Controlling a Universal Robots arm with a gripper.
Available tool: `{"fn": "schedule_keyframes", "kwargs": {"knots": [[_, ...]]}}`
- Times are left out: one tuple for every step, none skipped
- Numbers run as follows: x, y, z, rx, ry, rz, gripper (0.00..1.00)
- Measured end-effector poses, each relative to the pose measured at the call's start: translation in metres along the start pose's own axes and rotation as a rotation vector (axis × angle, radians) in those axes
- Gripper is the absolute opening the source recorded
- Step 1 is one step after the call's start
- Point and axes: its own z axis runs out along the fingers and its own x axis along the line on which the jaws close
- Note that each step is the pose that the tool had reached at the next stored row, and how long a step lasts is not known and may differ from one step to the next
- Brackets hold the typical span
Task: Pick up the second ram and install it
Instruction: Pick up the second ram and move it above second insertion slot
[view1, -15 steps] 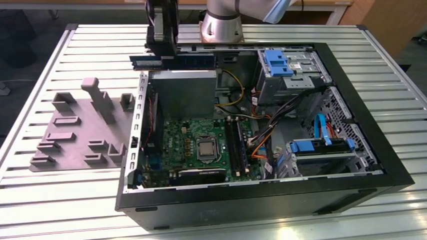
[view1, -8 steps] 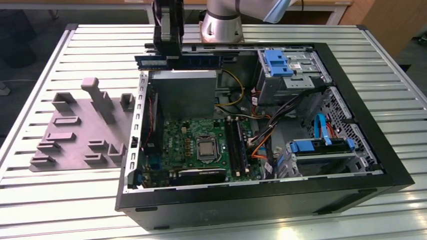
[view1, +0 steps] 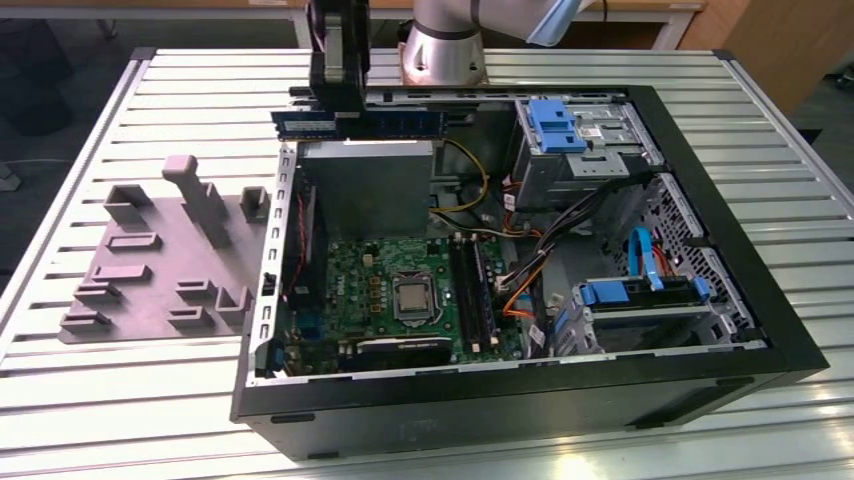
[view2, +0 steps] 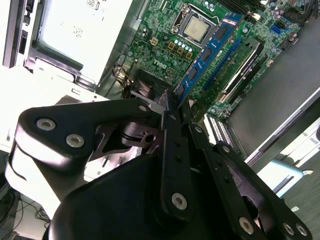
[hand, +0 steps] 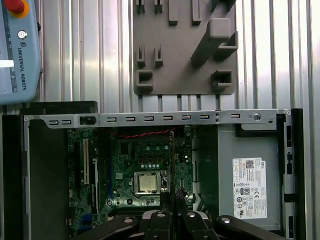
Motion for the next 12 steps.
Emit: {"fn": "schedule_keyframes", "kwargs": {"knots": [[0.0000,0.0000,0.0000,0.0000,0.0000,0.000,0.14],[0.0000,-0.0001,0.0000,0.0000,0.0000,0.000,0.14],[0.0000,-0.0004,0.0000,0.0000,0.0000,0.000,0.14],[0.0000,-0.0006,0.0000,0.0000,0.0000,0.000,0.14],[-0.0001,-0.0011,0.0000,0.0000,0.0000,0.000,0.14],[-0.0001,-0.0017,0.0000,0.0000,-0.0001,0.000,0.14],[-0.0002,-0.0025,-0.0001,0.0000,0.0001,0.000,0.14],[-0.0002,-0.0036,-0.0001,-0.0001,0.0001,0.000,0.14],[-0.0002,-0.0047,-0.0001,0.0000,0.0000,0.000,0.14],[-0.0003,-0.0059,-0.0001,0.0000,0.0000,0.000,0.14],[-0.0003,-0.0073,-0.0001,-0.0001,0.0001,0.000,0.14],[-0.0004,-0.0086,-0.0001,0.0000,0.0000,0.000,0.14]]}}
